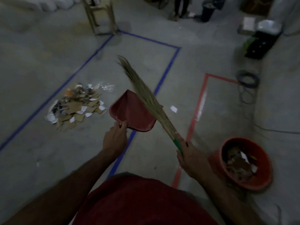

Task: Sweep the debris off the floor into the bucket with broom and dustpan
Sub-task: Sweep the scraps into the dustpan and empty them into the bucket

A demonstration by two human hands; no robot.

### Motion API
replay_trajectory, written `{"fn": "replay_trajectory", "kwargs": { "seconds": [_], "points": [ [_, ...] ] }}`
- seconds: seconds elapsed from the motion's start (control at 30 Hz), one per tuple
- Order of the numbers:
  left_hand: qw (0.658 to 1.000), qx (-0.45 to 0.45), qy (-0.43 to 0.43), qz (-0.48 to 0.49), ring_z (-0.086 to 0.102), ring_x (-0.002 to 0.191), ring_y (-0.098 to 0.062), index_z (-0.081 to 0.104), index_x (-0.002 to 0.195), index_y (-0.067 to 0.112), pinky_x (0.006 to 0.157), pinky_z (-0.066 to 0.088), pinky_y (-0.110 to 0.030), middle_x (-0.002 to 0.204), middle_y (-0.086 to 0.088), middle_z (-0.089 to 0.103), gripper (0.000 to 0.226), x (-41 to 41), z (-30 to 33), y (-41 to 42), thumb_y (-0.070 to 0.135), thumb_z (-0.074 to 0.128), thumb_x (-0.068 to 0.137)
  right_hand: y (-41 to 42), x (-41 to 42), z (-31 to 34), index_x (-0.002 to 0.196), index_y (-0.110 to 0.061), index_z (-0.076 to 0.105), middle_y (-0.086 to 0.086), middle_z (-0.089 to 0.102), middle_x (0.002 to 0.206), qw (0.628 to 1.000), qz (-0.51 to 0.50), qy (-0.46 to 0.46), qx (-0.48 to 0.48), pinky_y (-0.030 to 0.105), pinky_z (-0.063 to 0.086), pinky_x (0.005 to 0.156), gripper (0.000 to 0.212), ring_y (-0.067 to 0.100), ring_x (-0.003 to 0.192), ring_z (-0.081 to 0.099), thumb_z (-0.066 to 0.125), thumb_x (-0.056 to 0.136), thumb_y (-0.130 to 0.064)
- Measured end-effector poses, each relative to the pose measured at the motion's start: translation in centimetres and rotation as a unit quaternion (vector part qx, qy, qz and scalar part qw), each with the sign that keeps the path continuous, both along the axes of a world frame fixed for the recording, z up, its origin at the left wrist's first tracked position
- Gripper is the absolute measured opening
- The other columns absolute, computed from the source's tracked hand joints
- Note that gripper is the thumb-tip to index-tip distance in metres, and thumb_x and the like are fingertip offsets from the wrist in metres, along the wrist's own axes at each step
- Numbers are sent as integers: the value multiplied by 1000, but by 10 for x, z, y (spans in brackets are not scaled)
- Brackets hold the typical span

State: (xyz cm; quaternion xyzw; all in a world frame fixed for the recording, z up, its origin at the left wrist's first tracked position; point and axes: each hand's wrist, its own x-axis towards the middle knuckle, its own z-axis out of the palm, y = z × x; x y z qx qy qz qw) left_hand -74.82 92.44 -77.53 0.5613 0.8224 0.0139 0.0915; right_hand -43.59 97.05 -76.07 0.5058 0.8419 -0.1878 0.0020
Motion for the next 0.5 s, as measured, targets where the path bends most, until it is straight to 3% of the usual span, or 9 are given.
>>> {"fn": "replay_trajectory", "kwargs": {
  "seconds": [0.23,0.43,0.5],
  "points": [
    [990,0,5,143,59,84,-30,45,133,19,62,41,-37,113,-12,52,33,-140,-6,-81,20,48,99,4,-151,-5,157,-29,18,-5,43,90,995,101,-16,-11,22,36,45,64,8,55,42,45,99,-33],
    [970,18,-4,242,55,69,-26,55,119,14,56,36,-33,96,-11,56,24,-195,-19,-128,14,55,95,17,-240,-6,151,-24,34,-6,41,81,980,199,-23,-20,13,10,41,67,4,46,28,64,90,-23],
    [961,12,-8,275,54,67,-24,55,116,15,56,36,-32,93,-10,55,24,-205,-25,-136,12,57,93,29,-262,-7,150,-26,31,-6,39,79,973,228,-16,-33,11,8,43,69,1,46,24,64,90,-27]
  ]
}}
